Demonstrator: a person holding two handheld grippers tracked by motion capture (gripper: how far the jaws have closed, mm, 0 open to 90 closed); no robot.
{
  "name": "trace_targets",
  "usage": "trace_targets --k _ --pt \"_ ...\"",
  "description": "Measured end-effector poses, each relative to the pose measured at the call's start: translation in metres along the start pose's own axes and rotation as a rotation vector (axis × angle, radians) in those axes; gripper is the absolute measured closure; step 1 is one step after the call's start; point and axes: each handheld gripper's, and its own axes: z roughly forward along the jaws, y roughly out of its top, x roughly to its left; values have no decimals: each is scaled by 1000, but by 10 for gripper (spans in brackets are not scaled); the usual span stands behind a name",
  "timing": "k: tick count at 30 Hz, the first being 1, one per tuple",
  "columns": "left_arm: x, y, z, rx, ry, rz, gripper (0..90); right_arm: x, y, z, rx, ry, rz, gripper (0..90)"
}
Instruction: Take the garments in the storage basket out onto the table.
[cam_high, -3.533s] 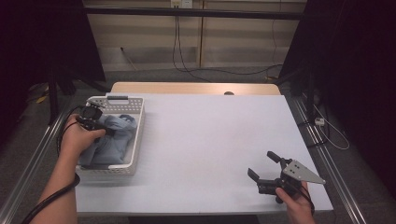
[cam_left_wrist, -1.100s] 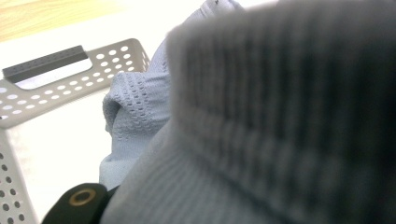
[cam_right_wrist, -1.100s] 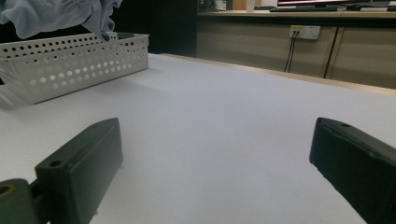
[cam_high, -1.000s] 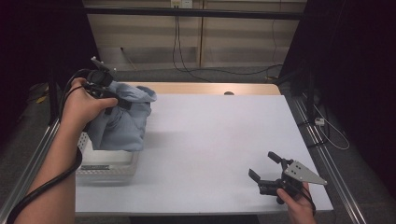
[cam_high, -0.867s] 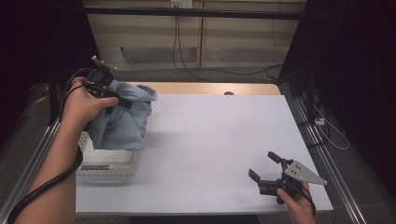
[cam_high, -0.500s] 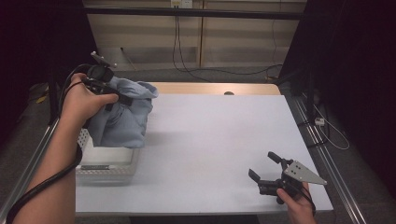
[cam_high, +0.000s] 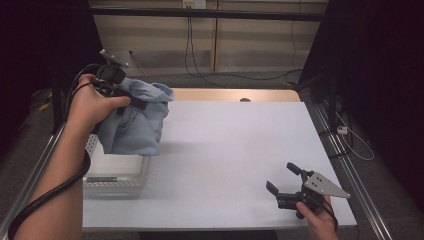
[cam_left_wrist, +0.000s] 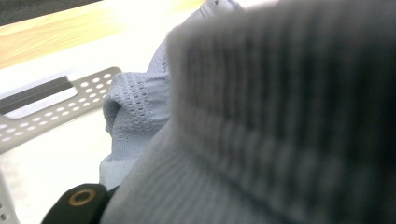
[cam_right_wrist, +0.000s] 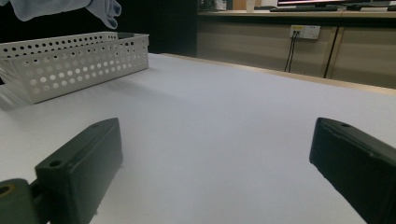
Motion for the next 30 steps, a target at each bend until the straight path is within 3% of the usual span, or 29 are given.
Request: trace_targets --k 18,30 --pt "-22 1 19 31 -46 62 686 -1 0 0 0 -4 0 22" --pt "-38 2 35 24 -76 96 684 0 0 0 4 -2 -1 22"
